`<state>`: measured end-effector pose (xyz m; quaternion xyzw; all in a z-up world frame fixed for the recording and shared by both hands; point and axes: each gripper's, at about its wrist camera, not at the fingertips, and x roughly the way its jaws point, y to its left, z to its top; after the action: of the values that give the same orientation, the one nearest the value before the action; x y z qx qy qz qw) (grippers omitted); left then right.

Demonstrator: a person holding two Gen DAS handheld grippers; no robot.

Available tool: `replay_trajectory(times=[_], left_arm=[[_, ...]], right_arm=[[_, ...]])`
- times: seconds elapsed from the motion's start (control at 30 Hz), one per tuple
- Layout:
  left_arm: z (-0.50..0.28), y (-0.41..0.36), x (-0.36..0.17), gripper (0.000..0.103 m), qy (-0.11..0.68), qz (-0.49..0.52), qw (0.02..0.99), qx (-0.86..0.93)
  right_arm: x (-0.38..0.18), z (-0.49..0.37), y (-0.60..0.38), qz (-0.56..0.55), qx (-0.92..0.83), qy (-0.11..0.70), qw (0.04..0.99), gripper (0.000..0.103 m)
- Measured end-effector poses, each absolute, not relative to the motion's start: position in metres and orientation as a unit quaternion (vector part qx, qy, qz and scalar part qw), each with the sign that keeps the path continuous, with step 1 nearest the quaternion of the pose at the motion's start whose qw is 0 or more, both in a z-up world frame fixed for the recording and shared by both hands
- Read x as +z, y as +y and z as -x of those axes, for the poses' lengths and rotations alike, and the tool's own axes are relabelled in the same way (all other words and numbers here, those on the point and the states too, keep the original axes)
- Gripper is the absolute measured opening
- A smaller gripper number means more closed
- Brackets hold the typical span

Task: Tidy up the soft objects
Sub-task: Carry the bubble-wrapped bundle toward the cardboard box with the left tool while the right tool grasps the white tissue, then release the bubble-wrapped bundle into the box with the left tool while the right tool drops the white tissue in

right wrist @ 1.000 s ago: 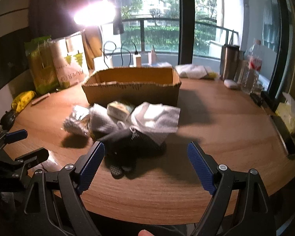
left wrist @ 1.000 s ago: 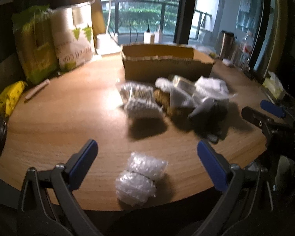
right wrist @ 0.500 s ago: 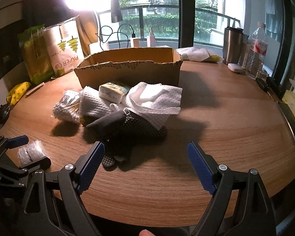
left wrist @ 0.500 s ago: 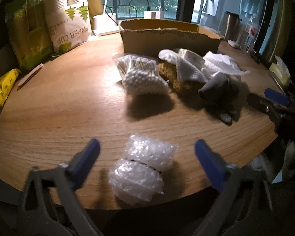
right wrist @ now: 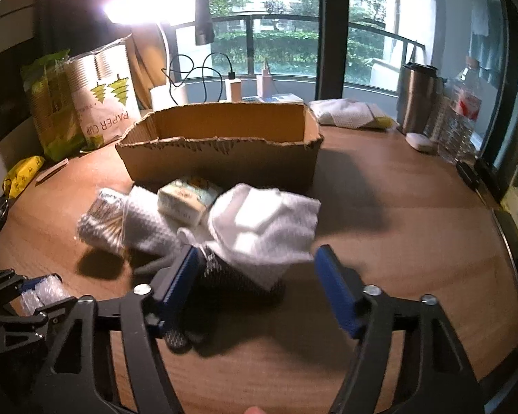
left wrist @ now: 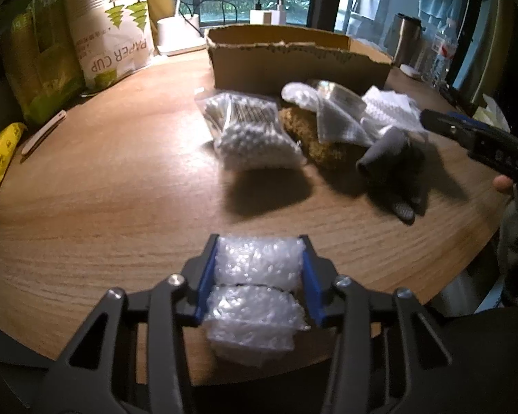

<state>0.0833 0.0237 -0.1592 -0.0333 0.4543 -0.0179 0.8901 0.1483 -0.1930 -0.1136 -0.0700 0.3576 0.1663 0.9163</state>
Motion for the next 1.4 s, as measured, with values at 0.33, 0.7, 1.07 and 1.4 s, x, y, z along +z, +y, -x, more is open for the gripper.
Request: replay_trajectory(times=[0.33, 0.7, 1.07, 1.4], left_arm=[[-0.107, 0.025, -0.128, 0.044, 0.418, 0.034, 0.908, -0.028], [-0.145, 0.006, -0.107, 0.044, 0.408, 0.026, 0.912, -0.040], [-0.171, -0.008, -0.075, 0.044, 0.373, 0.022, 0.926, -0.049], [-0.201, -0.019, -0.050, 0.044, 0.337, 0.035, 0.940, -0.031]], right_arm=[[-0.124, -0.187, -0.172, 0.102, 0.179, 0.375, 0.904, 0.062], [-0.128, -0.202, -0.182, 0.101, 0.209, 0.383, 0.894, 0.009], [-0.072, -0.204, -0.213, 0.053, 0.220, 0.326, 0.918, 0.009], [-0.045, -0.228, -0.226, 0.042, 0.255, 0.283, 0.924, 0.009]])
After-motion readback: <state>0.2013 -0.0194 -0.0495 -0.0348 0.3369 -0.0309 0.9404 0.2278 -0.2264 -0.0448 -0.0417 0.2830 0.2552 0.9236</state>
